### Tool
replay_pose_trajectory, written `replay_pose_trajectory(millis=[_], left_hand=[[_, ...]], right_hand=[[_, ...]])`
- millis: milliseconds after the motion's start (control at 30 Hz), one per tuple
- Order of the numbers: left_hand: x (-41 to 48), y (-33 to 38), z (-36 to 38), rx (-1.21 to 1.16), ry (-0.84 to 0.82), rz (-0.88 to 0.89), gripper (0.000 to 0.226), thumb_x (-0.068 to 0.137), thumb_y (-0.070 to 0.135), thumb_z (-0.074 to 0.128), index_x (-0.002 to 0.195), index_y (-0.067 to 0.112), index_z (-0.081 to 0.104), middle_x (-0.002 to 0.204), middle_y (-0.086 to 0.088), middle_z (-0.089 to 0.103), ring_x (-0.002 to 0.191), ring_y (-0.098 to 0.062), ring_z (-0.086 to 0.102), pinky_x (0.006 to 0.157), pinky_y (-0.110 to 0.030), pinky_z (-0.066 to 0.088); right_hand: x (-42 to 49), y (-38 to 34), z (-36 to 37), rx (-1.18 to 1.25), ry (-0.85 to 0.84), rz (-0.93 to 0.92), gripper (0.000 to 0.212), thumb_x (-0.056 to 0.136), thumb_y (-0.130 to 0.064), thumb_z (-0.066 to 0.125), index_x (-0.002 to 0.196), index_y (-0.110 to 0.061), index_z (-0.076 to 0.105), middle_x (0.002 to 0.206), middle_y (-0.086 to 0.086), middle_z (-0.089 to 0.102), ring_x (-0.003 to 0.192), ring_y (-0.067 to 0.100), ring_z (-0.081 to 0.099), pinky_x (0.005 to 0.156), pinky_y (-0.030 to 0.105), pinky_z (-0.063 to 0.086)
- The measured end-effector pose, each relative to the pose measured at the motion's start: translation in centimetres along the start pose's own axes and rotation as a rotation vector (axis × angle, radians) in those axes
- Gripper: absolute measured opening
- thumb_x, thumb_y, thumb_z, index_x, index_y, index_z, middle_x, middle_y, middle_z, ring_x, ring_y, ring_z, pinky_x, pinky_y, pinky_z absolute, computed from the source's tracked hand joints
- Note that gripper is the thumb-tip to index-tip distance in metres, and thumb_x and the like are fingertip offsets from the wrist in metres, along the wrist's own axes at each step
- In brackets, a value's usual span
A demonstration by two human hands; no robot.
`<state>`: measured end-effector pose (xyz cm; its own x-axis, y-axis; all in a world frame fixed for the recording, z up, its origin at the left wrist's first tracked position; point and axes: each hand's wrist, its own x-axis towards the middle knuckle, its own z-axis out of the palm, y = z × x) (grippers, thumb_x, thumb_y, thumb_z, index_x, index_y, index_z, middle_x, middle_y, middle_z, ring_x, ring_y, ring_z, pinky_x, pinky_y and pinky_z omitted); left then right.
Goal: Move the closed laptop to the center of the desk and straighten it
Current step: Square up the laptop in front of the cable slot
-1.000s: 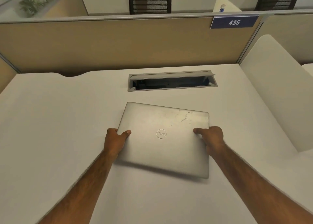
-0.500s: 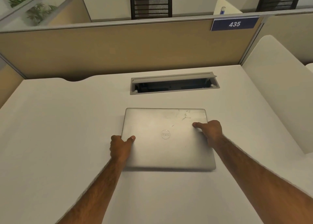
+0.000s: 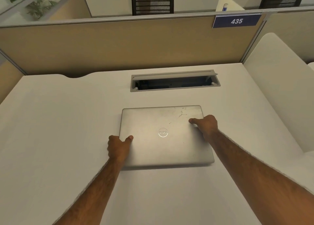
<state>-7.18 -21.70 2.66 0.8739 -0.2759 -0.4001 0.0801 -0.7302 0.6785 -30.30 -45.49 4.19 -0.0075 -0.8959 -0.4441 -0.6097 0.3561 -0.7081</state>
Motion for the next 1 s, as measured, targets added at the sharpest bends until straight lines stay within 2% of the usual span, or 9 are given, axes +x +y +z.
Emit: replay_pose_trajectory(millis=[67, 167, 233, 400, 600, 733, 800, 900, 1000], left_hand=[[-0.1, 0.0, 0.1, 0.014, 0.007, 0.008, 0.069, 0.084, 0.041, 0.077, 0.130, -0.001, 0.048, 0.133, -0.021, 0.059, 0.122, -0.042, 0.058, 0.102, -0.052, 0.050], [-0.4, 0.2, 0.1, 0.033, 0.032, 0.016, 0.070, 0.084, 0.041, 0.077, 0.131, -0.002, 0.049, 0.135, -0.020, 0.057, 0.125, -0.043, 0.055, 0.103, -0.051, 0.049], [-0.5, 0.2, 0.2, 0.034, 0.043, 0.018, 0.070, 0.083, 0.041, 0.077, 0.131, -0.001, 0.049, 0.136, -0.020, 0.056, 0.126, -0.043, 0.054, 0.102, -0.050, 0.048], [-0.8, 0.1, 0.3, 0.054, 0.069, 0.029, 0.067, 0.084, 0.041, 0.077, 0.128, -0.001, 0.050, 0.134, -0.021, 0.056, 0.124, -0.044, 0.053, 0.098, -0.050, 0.047], [-1.0, -0.5, 0.4, 0.072, 0.095, 0.054, 0.064, 0.085, 0.040, 0.076, 0.126, -0.001, 0.050, 0.131, -0.023, 0.055, 0.122, -0.046, 0.052, 0.098, -0.053, 0.047], [-1.2, -0.3, 0.6, 0.082, 0.106, 0.057, 0.063, 0.085, 0.040, 0.076, 0.125, -0.001, 0.051, 0.130, -0.024, 0.055, 0.122, -0.046, 0.051, 0.096, -0.053, 0.047], [-1.3, -0.2, 0.7, 0.085, 0.104, 0.059, 0.063, 0.085, 0.040, 0.076, 0.126, -0.001, 0.051, 0.132, -0.024, 0.054, 0.123, -0.045, 0.049, 0.097, -0.052, 0.046], [-1.4, -0.2, 0.8, 0.100, 0.101, 0.061, 0.063, 0.085, 0.040, 0.076, 0.127, -0.001, 0.051, 0.132, -0.024, 0.052, 0.124, -0.045, 0.049, 0.097, -0.052, 0.047], [-1.4, -0.1, 0.9, 0.110, 0.092, 0.066, 0.063, 0.086, 0.040, 0.075, 0.127, -0.001, 0.052, 0.132, -0.024, 0.052, 0.124, -0.045, 0.048, 0.097, -0.052, 0.047]], right_hand=[[-0.1, -0.2, 0.1, -0.015, 0.002, 0.000, 0.051, 0.067, -0.036, 0.091, 0.063, -0.010, 0.048, 0.082, 0.012, 0.060, 0.066, 0.027, 0.057, 0.054, 0.030, 0.041], [-0.3, -0.4, 0.3, -0.043, 0.014, 0.012, 0.047, 0.066, -0.037, 0.089, 0.070, -0.010, 0.051, 0.110, 0.020, 0.065, 0.093, 0.037, 0.067, 0.064, 0.035, 0.047], [-0.4, -0.6, 0.4, -0.064, 0.014, 0.018, 0.047, 0.067, -0.038, 0.088, 0.075, -0.009, 0.052, 0.119, 0.022, 0.065, 0.103, 0.040, 0.067, 0.067, 0.036, 0.049], [-0.4, -0.9, 0.8, -0.091, 0.018, 0.049, 0.046, 0.068, -0.038, 0.087, 0.079, -0.007, 0.055, 0.121, 0.019, 0.062, 0.107, 0.039, 0.063, 0.082, 0.044, 0.060], [-0.5, -1.4, 0.9, -0.021, 0.021, 0.061, 0.039, 0.068, -0.029, 0.087, 0.067, -0.011, 0.053, 0.116, 0.020, 0.065, 0.098, 0.038, 0.066, 0.069, 0.037, 0.053], [-0.4, -1.3, 1.0, -0.038, 0.029, 0.075, 0.039, 0.067, -0.030, 0.087, 0.070, -0.011, 0.052, 0.118, 0.019, 0.065, 0.101, 0.039, 0.065, 0.078, 0.042, 0.059], [-0.3, -1.3, 1.0, -0.048, 0.035, 0.084, 0.040, 0.068, -0.031, 0.086, 0.076, -0.009, 0.054, 0.120, 0.019, 0.064, 0.105, 0.040, 0.064, 0.082, 0.043, 0.059], [0.0, -1.2, 1.1, -0.060, 0.046, 0.106, 0.050, 0.068, -0.033, 0.086, 0.102, -0.003, 0.065, 0.122, 0.019, 0.063, 0.108, 0.040, 0.063, 0.086, 0.046, 0.059], [0.0, -1.1, 1.0, -0.064, 0.057, 0.111, 0.057, 0.068, -0.035, 0.085, 0.111, -0.001, 0.066, 0.123, 0.019, 0.062, 0.110, 0.041, 0.062, 0.088, 0.047, 0.059]])
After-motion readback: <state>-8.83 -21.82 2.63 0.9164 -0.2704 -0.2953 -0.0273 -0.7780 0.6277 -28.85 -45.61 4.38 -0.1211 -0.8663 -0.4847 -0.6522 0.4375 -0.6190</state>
